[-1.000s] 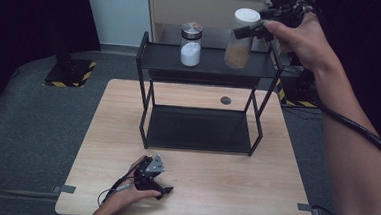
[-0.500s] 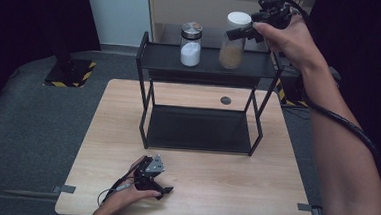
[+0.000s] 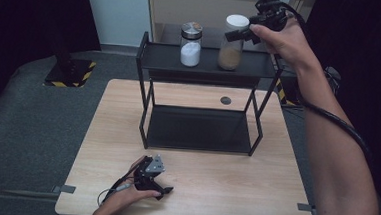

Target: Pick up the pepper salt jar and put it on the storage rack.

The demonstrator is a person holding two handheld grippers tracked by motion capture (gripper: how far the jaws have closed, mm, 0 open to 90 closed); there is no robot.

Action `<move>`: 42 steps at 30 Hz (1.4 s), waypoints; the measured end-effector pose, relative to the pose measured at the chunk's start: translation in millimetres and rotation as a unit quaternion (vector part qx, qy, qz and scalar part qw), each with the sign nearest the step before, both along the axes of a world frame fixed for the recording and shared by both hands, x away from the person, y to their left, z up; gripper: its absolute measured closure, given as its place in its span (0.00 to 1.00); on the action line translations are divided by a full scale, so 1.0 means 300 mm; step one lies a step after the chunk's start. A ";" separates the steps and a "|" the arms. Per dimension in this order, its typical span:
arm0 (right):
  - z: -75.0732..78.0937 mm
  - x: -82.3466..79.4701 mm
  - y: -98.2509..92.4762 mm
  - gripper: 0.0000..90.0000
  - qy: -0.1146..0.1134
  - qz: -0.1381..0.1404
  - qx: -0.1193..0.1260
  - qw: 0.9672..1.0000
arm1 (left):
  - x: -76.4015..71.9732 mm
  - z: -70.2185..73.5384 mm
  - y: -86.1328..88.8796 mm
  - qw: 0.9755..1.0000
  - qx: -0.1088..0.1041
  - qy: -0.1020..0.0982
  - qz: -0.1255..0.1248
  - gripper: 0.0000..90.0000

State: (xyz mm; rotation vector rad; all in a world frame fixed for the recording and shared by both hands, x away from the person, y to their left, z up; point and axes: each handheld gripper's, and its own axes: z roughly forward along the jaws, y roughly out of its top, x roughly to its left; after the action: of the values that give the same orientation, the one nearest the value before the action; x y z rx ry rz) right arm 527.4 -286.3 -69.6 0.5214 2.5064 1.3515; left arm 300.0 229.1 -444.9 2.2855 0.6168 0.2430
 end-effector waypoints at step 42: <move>-0.025 -0.015 -0.039 0.22 -0.001 -0.006 0.011 1.000 | -0.002 -0.001 0.000 1.000 -0.001 0.000 0.001 0.00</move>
State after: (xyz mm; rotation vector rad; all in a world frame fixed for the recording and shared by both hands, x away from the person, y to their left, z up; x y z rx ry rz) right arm 522.8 -298.1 -77.0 0.5382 2.4848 1.3766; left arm 299.5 229.0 -445.2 2.2831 0.6198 0.2431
